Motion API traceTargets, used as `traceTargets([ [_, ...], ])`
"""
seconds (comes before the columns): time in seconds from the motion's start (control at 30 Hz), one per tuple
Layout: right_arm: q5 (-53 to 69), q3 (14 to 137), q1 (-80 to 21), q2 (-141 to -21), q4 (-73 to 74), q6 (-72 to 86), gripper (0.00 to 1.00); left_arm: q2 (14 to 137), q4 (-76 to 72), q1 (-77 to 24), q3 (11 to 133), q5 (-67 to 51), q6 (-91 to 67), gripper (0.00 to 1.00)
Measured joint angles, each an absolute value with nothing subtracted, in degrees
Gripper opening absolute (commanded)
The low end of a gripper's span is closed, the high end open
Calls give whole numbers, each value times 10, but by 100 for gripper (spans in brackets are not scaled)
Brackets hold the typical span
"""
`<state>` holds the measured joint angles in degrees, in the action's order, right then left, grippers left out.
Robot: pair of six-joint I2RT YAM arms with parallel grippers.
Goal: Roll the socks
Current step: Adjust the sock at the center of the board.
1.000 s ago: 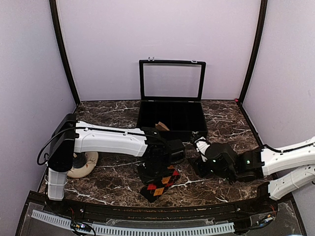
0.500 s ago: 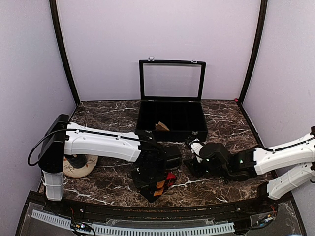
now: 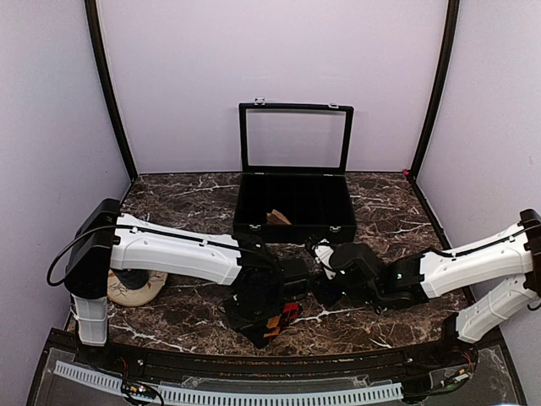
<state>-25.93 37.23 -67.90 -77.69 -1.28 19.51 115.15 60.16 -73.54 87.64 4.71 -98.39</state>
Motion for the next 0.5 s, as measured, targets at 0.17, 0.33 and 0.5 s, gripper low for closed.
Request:
traceTargets([
  [0.17,-241,373,-678,-795,-18,203,57,1151,597,-741,869,42,-984,0],
  [0.33,-223,373,-678,-806,-29,211,57,1144,593,-747,853,38,-992,0],
  [0.5,-206,375,-676,-821,-44,218,57,1131,587,-749,840,37,-997,0],
])
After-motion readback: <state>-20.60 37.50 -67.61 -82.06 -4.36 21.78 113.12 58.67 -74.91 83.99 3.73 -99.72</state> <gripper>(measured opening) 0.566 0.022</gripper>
